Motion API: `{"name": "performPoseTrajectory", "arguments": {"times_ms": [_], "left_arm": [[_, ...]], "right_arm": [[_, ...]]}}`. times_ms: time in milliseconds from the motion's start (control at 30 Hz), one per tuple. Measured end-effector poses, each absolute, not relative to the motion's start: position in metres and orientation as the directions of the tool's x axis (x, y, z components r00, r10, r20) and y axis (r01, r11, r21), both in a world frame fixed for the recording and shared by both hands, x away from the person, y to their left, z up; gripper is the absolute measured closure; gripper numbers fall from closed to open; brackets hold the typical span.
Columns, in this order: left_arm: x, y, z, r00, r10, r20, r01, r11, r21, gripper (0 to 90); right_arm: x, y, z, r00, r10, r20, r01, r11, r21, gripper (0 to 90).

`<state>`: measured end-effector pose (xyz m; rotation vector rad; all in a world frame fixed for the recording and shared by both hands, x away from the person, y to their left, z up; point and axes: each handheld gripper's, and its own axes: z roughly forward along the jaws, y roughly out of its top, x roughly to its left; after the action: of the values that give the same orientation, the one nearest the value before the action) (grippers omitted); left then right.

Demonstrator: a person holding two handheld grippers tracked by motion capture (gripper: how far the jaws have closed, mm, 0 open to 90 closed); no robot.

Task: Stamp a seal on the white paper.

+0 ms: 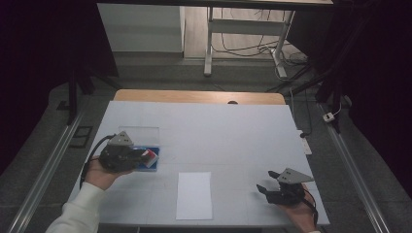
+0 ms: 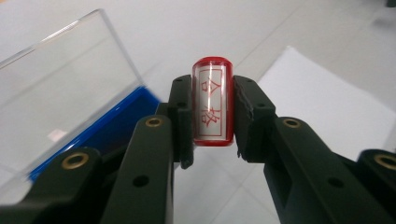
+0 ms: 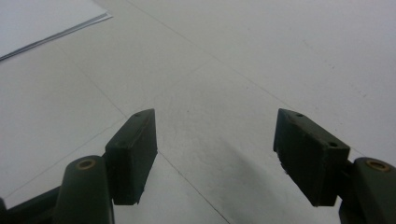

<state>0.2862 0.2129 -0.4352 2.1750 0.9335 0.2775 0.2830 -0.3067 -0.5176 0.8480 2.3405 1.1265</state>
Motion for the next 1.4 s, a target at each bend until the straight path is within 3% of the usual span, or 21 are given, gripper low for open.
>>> {"name": "performPoseTrajectory", "arguments": {"times_ms": [433, 1400], "left_arm": [[0.274, 0.180, -0.426, 0.782, 0.618, -0.080, 0.475, -0.507, 0.719, 70.4], [0.268, 0.138, -0.435, 0.846, 0.525, -0.096, 0.431, -0.567, 0.702, 70.4]], "right_arm": [[0.283, -0.307, -0.517, -0.734, 0.672, -0.098, 0.345, 0.493, 0.799, 30.0], [0.283, -0.307, -0.517, -0.734, 0.672, -0.100, 0.347, 0.497, 0.795, 30.1]]}}
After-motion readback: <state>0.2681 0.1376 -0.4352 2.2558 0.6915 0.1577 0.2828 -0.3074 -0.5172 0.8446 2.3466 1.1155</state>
